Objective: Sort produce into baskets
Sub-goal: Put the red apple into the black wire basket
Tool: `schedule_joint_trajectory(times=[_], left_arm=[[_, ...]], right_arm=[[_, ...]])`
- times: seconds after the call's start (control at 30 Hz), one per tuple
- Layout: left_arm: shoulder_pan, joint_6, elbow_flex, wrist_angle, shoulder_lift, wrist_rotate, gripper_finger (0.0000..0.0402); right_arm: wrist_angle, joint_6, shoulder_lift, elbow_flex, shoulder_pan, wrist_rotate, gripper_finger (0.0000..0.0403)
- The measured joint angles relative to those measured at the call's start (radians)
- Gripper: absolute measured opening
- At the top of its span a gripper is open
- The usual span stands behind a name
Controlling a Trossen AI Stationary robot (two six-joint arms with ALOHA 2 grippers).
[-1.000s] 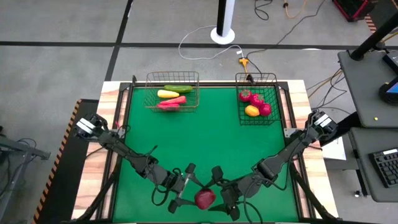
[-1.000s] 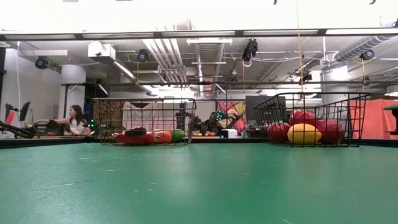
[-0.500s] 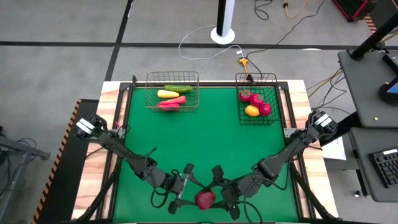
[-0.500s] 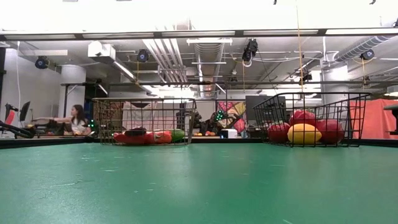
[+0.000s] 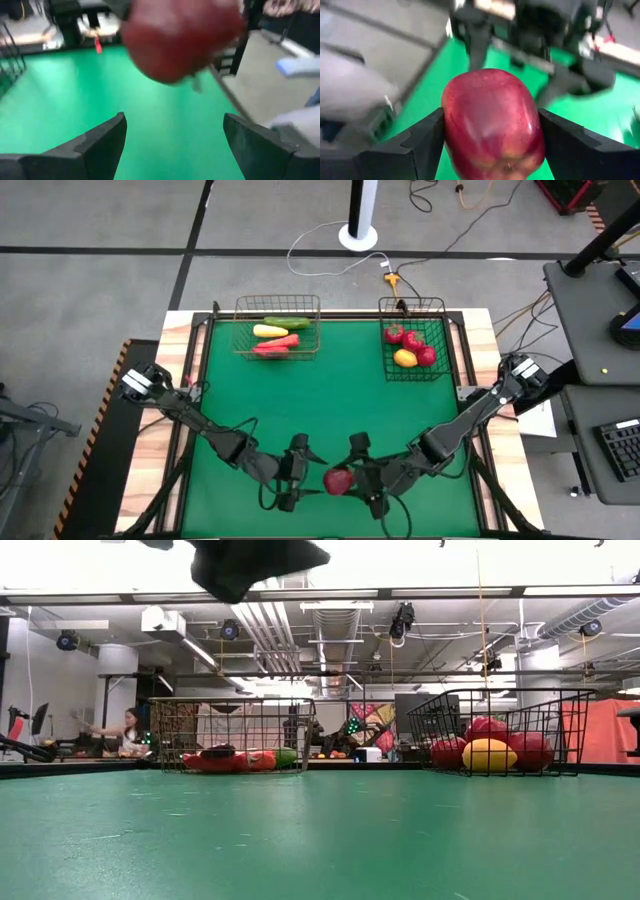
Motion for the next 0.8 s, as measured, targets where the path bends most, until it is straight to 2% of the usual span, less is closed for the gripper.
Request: schedule_joint_trajectory(times=[0.07,0.13,0.27,0.37,0.53,0.67,0.8], left_arm=[[0.000,-0.027,0.000,-0.049,-0.001,-0.008,0.0313],[0.001,-0.078,0.000,-0.104,-0.009,-0.020,0.0313],[0.001,-0.231,0.000,-0.236,-0.029,-0.021,0.0314],[-0.003,-0.343,0.000,-0.319,-0.049,-0.012,0.0314],[-0.010,-0.363,0.000,-0.370,-0.063,-0.003,0.0314],[-0.010,-0.359,0.000,-0.369,-0.063,-0.005,0.0314],[-0.010,-0.358,0.000,-0.375,-0.063,-0.073,0.0314]], right_arm=[[-0.086,0.035,-0.009,0.018,-0.009,0.028,0.0274],[-0.207,0.095,-0.032,0.050,-0.026,0.118,0.0275],[-0.549,0.251,-0.077,0.138,-0.091,0.367,0.0275],[-0.819,0.394,-0.093,0.209,-0.176,0.440,0.0276],[-1.110,0.606,-0.146,0.274,-0.403,0.425,0.0276],[-1.205,0.704,-0.175,0.251,-0.616,0.297,0.0276],[-1.210,0.678,-0.185,0.197,-0.796,0.161,0.0277]])
